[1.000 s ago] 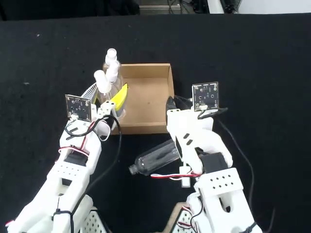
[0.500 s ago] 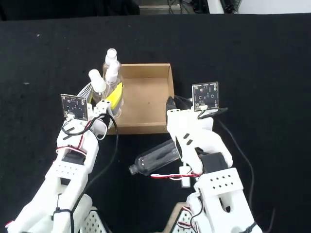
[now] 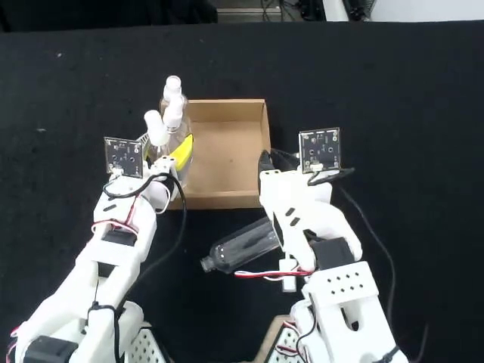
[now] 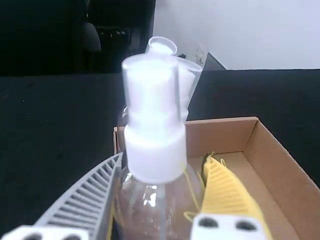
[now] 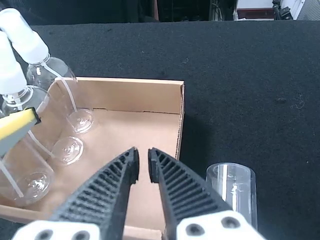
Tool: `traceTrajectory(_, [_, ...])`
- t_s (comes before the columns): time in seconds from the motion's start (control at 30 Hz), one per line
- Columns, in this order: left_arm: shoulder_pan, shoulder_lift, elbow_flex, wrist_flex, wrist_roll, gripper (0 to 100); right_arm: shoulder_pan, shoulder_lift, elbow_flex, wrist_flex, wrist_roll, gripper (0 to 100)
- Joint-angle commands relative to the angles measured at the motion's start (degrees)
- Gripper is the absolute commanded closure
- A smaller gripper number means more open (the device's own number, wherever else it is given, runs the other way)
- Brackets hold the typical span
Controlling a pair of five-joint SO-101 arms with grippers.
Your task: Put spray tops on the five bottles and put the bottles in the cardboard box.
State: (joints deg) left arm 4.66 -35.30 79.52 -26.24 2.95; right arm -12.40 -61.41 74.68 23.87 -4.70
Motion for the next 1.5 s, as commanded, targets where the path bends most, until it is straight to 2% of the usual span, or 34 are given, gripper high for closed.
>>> traceTrajectory(0.0, [-0.84,0.09,-3.03,-0.26,-0.26,97,0.62,-1.10,-0.92,-1.58,0.53,97.3])
traceTrajectory(0.17, [-0.84,0.09,-3.03,-0.35,-0.26,97,0.62,-1.10,-0.92,-1.58,0.53,97.3])
traceTrajectory(0.4, [-0.66,0.18,1.80,-9.14,-5.71,97,0.62,-1.10,-1.01,-1.58,0.53,97.3])
traceTrajectory(0.87, [-0.40,0.18,2.86,-8.18,-5.71,97,0.62,-1.10,-1.01,-1.58,0.53,97.3])
traceTrajectory(1.07, [-0.57,0.18,-0.04,0.00,-3.34,97,0.62,-1.10,-1.01,-1.58,0.53,97.3])
traceTrajectory(1.47, [-0.75,0.09,-0.92,0.26,-1.85,97,0.62,-1.10,-1.01,-1.58,0.53,97.3])
